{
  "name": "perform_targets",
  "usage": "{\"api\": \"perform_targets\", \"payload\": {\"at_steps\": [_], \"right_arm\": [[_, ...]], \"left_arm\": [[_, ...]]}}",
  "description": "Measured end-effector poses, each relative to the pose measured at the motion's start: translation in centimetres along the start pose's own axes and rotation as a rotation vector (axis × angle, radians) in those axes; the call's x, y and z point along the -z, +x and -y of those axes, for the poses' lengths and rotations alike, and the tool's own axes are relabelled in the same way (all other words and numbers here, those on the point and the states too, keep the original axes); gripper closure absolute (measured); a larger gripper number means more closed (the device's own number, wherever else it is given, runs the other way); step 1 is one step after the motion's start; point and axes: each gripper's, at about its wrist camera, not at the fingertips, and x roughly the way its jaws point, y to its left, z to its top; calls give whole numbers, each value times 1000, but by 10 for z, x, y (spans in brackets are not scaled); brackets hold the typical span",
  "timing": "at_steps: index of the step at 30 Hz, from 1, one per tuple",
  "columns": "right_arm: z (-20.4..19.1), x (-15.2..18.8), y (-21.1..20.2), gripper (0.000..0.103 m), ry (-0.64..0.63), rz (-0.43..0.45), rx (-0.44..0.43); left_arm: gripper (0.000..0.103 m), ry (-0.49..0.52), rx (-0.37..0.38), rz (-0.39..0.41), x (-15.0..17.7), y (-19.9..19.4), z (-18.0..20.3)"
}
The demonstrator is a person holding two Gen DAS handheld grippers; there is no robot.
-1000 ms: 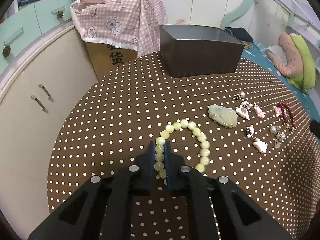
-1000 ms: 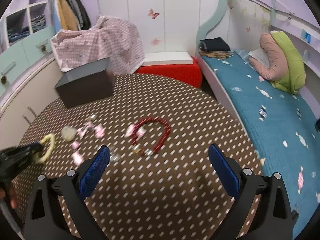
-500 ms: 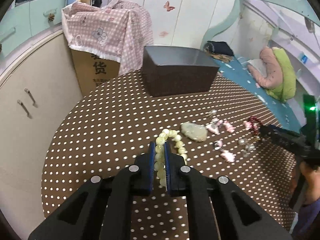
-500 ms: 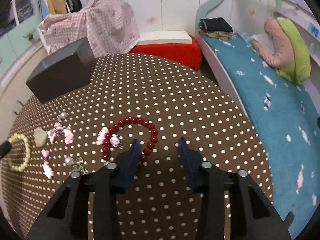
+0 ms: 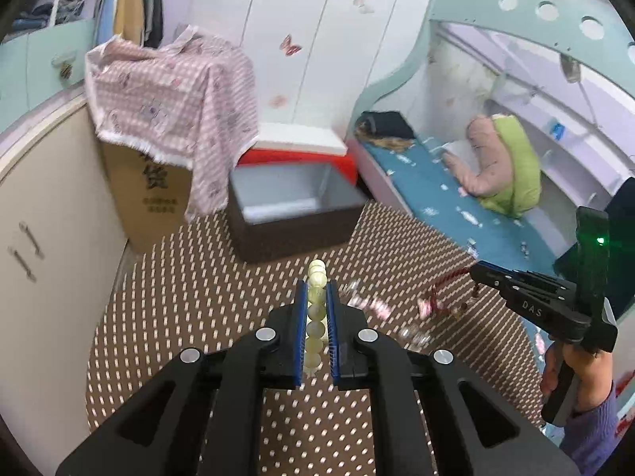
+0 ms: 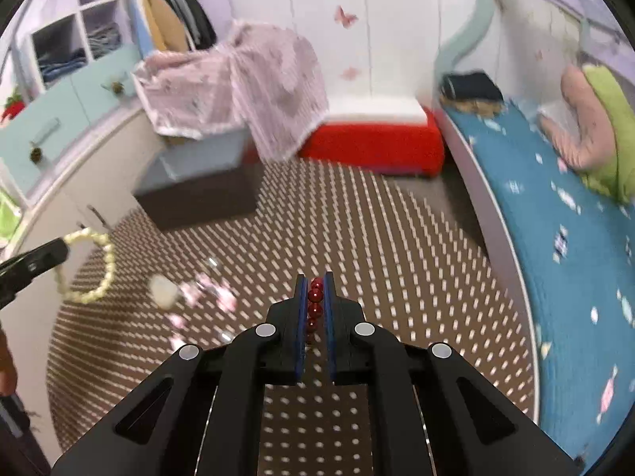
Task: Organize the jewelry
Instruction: 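Carry both bracelets into the grey metal box and open both tools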
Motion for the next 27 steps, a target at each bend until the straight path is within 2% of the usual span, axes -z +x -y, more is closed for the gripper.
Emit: {"api": "perform_targets", "payload": {"at_steps": [3, 7, 12, 18, 21, 23, 27], "right_arm": [[-10, -23, -14, 95, -28, 44, -18], [-27, -51, -22, 95, -53, 87, -43], [-50, -91, -11, 95, -60, 114, -85], [-78, -120, 26, 95, -56, 103, -115], [-90, -126, 46, 95, -57, 85, -119], [-96, -129, 58, 95, -54, 74, -127], [-106, -132, 82, 95, -57, 51, -120]], "left_arm": [[95, 15, 32, 34, -27, -4, 2], [95, 32, 33, 67, -58, 0, 2], [95, 1, 51, -10, -92, 42, -12], [95, -57, -14, -120, -98, 100, -35], [95, -64, -61, -148, -98, 116, -43], [95, -69, -48, -161, -95, 121, -46], [94, -57, -87, -187, -89, 132, -49]]}}
